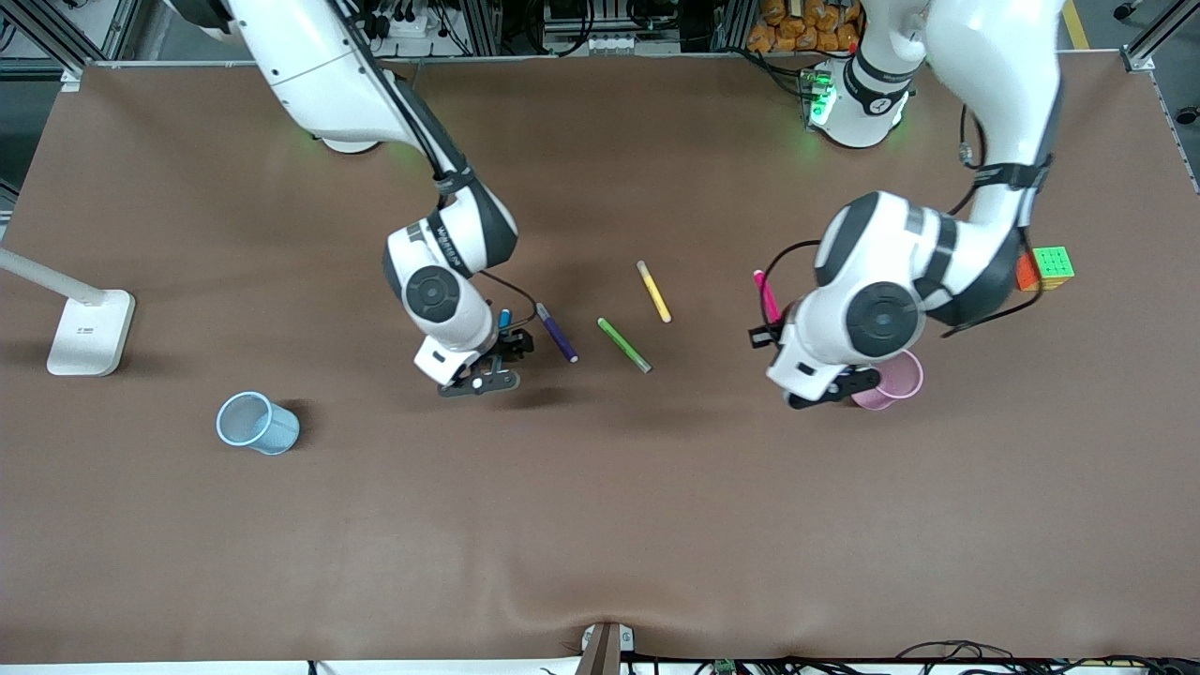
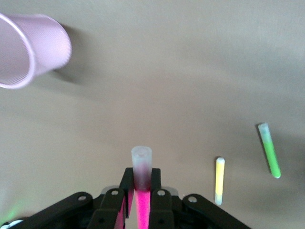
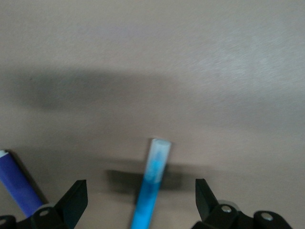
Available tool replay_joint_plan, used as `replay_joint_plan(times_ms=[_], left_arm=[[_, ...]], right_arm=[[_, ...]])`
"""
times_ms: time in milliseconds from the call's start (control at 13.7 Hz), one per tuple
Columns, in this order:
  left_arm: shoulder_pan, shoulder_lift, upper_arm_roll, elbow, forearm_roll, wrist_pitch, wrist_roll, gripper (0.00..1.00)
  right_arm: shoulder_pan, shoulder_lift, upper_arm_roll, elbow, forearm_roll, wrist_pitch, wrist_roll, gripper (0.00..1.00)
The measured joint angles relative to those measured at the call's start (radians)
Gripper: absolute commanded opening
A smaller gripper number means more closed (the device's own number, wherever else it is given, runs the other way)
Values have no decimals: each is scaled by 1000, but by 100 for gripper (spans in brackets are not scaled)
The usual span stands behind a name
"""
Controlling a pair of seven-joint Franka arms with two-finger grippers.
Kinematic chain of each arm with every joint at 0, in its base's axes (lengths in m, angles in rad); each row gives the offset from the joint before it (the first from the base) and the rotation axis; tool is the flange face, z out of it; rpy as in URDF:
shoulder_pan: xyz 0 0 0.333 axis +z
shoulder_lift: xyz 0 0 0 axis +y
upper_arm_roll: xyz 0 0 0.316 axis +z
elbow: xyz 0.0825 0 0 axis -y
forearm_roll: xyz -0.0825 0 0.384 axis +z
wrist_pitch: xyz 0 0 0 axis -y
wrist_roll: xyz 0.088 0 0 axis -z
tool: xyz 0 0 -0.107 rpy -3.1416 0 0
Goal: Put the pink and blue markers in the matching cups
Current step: 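Carry the pink marker over the pink cup while the right gripper grasps the blue marker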
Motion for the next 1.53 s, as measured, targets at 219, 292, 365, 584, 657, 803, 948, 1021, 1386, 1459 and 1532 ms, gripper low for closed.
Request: replay_joint_plan(times_ms=[219, 292, 365, 584, 657, 803, 948, 1021, 1386, 1459, 1532], left_arm=[[18, -35, 0, 8, 79, -2, 5, 0], [20, -46, 1, 10, 96, -2, 4, 0], [27, -57, 2, 11, 111, -2, 4, 0], [67, -83, 3, 11, 165, -2, 5, 0], [81, -86, 3, 12, 180, -2, 6, 0], [118, -87, 4, 30, 192, -2, 36, 0], [167, -87, 4, 47, 193, -2, 128, 0], [184, -87, 5, 49, 193, -2, 160, 0], [192, -84, 1, 49, 193, -3, 165, 0], [191, -84, 1, 49, 193, -3, 160, 0], [191, -84, 0, 49, 193, -3, 153, 0]], right_arm=[[2, 9, -7, 0, 0, 5, 2, 100], [2, 9, -10, 0, 0, 5, 2, 100], [2, 9, -11, 0, 0, 6, 2, 100], [0, 11, -15, 0, 0, 6, 2, 100], [0, 12, -16, 0, 0, 6, 2, 100], [0, 14, -16, 0, 0, 7, 2, 100], [0, 18, -16, 0, 0, 10, 2, 100], [0, 20, -16, 0, 0, 18, 2, 87], [0, 26, -17, 3, -1, 31, 2, 0], [0, 25, -17, 7, -1, 31, 2, 0], [0, 25, -18, 10, -2, 30, 2, 0]])
